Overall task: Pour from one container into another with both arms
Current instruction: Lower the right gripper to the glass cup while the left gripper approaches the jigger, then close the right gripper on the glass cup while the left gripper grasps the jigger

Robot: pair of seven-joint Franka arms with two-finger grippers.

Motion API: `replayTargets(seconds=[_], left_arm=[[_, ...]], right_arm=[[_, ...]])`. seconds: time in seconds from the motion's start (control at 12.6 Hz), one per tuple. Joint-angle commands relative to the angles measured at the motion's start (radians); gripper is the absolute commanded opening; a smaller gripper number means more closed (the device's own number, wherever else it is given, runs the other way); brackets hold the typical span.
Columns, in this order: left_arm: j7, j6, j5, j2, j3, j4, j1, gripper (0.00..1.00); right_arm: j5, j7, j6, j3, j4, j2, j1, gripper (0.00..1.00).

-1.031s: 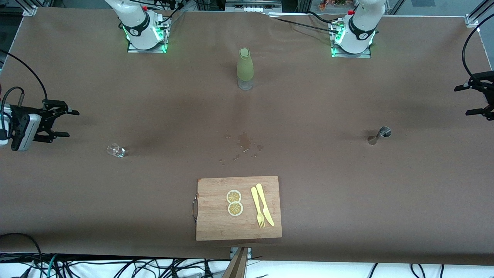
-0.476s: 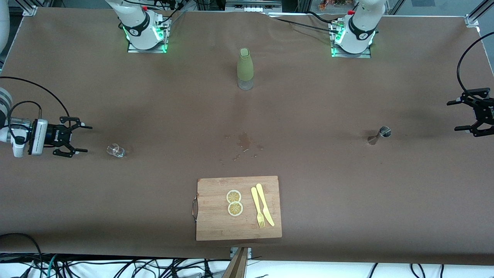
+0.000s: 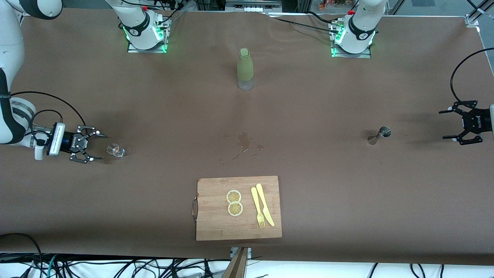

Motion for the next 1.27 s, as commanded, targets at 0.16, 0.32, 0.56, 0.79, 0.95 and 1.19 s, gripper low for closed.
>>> replayTargets(seconds=[0.16, 0.32, 0.56, 0.79, 0.95, 1.19], left_arm=[[0.177, -0.001, -0.111, 0.115, -0.007, 0.017, 0.026, 1.0], [0.241, -0.002, -0.146, 0.153, -0.007, 0.012, 0.037, 1.0], [0.32, -0.006, -0.183, 0.185, -0.007, 0.0, 0.037, 1.0], [0.387, -0.004, -0.232, 0.228, -0.007, 0.0, 0.037, 1.0], [0.409, -0.004, -0.243, 0.248, -0.007, 0.0, 0.034, 1.0], [0.412, -0.006, -0.257, 0.281, -0.007, -0.003, 0.029, 1.0]], right_arm=[[0.02, -0.027, 0.041, 0.004, 0.047, 0.039, 0.025, 1.0], [0.031, -0.027, 0.044, 0.004, 0.047, 0.048, 0.041, 1.0], [0.031, -0.025, 0.048, 0.004, 0.049, 0.052, 0.054, 1.0], [0.043, -0.022, 0.057, 0.004, 0.049, 0.057, 0.064, 0.98], [0.042, -0.025, 0.057, 0.004, 0.049, 0.056, 0.064, 0.88], [0.037, -0.024, 0.055, 0.004, 0.06, 0.056, 0.07, 0.63]])
